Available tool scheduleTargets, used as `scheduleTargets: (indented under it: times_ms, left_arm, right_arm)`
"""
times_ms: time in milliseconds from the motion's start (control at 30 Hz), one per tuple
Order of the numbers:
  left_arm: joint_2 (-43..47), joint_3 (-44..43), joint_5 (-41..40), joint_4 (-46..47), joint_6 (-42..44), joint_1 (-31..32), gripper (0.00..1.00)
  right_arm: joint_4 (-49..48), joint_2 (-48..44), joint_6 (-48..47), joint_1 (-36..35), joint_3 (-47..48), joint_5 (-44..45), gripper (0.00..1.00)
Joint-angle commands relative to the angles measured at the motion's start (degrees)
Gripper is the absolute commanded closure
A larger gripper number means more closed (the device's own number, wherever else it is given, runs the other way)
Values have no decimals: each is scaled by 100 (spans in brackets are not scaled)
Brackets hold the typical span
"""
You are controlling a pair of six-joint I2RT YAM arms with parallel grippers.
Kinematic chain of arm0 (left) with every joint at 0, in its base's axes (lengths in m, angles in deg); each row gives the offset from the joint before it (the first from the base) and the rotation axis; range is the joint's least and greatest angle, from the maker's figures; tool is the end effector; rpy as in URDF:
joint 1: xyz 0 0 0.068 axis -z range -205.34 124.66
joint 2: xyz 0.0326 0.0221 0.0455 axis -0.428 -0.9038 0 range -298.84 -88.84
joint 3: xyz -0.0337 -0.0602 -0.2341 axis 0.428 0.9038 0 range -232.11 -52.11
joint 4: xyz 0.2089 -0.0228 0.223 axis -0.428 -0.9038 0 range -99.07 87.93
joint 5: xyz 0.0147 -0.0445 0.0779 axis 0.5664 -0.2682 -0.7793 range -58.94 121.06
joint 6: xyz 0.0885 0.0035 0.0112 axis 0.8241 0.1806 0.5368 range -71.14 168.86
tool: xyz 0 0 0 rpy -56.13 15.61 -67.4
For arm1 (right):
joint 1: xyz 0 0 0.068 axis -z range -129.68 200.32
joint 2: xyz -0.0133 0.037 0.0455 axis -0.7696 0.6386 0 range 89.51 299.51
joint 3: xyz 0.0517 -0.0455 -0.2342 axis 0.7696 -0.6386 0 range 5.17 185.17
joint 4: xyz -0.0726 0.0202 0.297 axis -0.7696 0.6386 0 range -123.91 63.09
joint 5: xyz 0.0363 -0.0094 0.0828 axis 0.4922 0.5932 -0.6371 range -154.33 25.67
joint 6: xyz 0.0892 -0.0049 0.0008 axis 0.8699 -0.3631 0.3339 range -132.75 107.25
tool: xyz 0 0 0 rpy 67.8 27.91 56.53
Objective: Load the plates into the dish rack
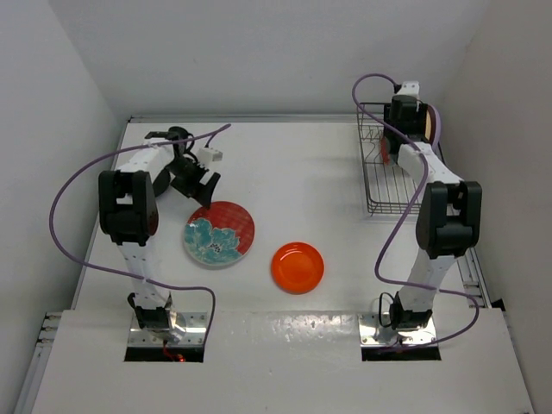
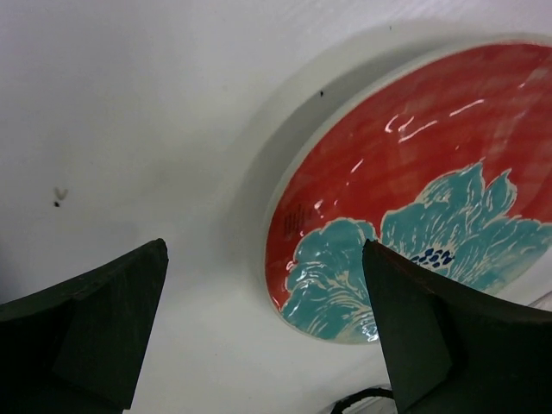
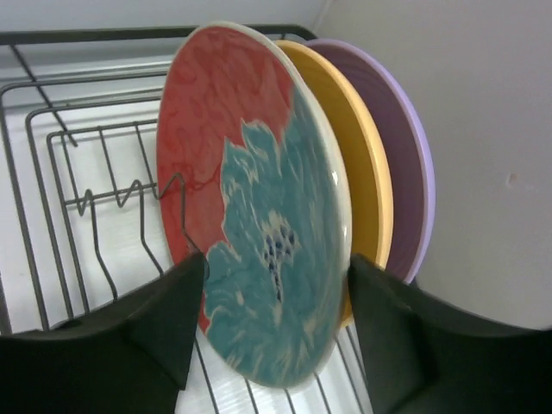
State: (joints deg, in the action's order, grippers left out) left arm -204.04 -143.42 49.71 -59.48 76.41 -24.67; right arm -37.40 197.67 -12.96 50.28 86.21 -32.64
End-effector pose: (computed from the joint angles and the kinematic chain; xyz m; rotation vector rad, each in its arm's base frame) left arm 0.4337 -0.0306 0.1141 0.7397 2.7952 -0.4105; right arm 0.5105 -0.0417 0.1992 0.3532 1.9260 -0.5483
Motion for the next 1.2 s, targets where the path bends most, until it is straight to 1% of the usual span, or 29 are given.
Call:
scheduleTargets:
  times_ms: [0, 67, 100, 133, 233, 300, 333, 367, 400, 467, 500, 533, 600, 633, 667, 700, 733, 800, 833, 867, 900, 933, 967, 1000, 1100, 1167]
  left_arm:
    - [130, 156, 376, -200, 259, -189, 0]
    - [129, 306, 428, -201, 260, -242, 0]
    - [77, 359, 341, -140, 260, -242, 0]
    - [15, 411, 341, -78, 260, -303, 0]
    - [-134, 535, 463, -182, 329, -356, 0]
    - [-318, 613, 577, -288, 522, -357, 0]
    - [-389, 614, 665, -289, 575, -357, 2]
    - [-537, 692, 753, -489, 759, -357, 4]
    - [-617, 745, 858, -595, 865, -357, 6]
    - [-775, 746, 1166, -832, 1041, -418, 15]
    - [-863, 746, 1228, -886, 1103, -418, 29]
    - [-1021, 746, 1307, -886, 1103, -418, 39]
    - [-1084, 659, 1412, -1009, 1103, -418, 57]
    - [-1153, 597, 1465, -1009, 1103, -418, 86]
    - [-1154, 457, 1535, -1009, 1103, -418, 97]
    - [-1154, 369, 1536, -1009, 1016, -418, 100]
    - [-1154, 255, 1536, -1009, 928, -418, 100]
    - [-1085, -184, 1589, -1123, 858, -418, 100]
    - [-1084, -368, 1693, -1124, 805, -418, 100]
    - [-1006, -762, 1772, -1211, 805, -366, 100]
    - [-900, -966, 1843, -1290, 805, -365, 100]
    - [-838, -1177, 1991, -1291, 752, -365, 100]
    - [-777, -1596, 2071, -1421, 752, -365, 100]
    - [-724, -1809, 2159, -1501, 752, -365, 100]
    - [-522, -2407, 2397, -1677, 963, -155, 100]
    - [-294, -2462, 2450, -1677, 963, 64, 100]
  right_arm:
    - [329, -410, 65, -14, 465, -407, 31]
    - [603, -489, 65, -23, 580, -540, 24]
    - [708, -611, 73, -40, 632, -662, 18]
    - [761, -673, -127, -84, 607, -759, 16]
    - [902, -989, -225, -181, 572, -1040, 12]
    - [928, -1199, -321, -313, 536, -1085, 12]
    - [955, -1340, -348, -383, 449, -1094, 12]
    - [929, -1568, -401, -462, 361, -1111, 12]
    - [911, -1570, -410, -480, 360, -1120, 12]
    - [850, -1876, -401, -577, 141, -1147, 11]
    - [850, -1938, -392, -638, 80, -1147, 11]
    - [832, -2130, -340, -647, -69, -1147, 11]
    - [867, -2228, -252, -760, -175, -1190, 11]
    - [954, -2333, -104, -770, -332, -1234, 11]
    - [1007, -2439, -41, -848, -386, -1530, 11]
    - [1025, -2492, -15, -875, -682, -1699, 10]
    - [1034, -2597, 255, -910, -781, -1927, 10]
    - [1026, -2694, 495, -1024, -1035, -3083, 8]
    - [991, -2669, 652, -1060, -1176, -3402, 8]
    - [955, -2564, 697, -1165, -1291, -4154, 8]
    - [938, -2493, 776, -1305, -1309, -4796, 8]
    - [894, -2310, 872, -1463, -1327, -5308, 8]
    - [902, -2091, 917, -1560, -1257, -5730, 8]
    - [885, -1984, 952, -1857, -1187, -6056, 8]
    - [841, -1386, 996, -2132, -871, -6392, 8]
    - [832, -931, 831, -2378, -591, -6481, 8]
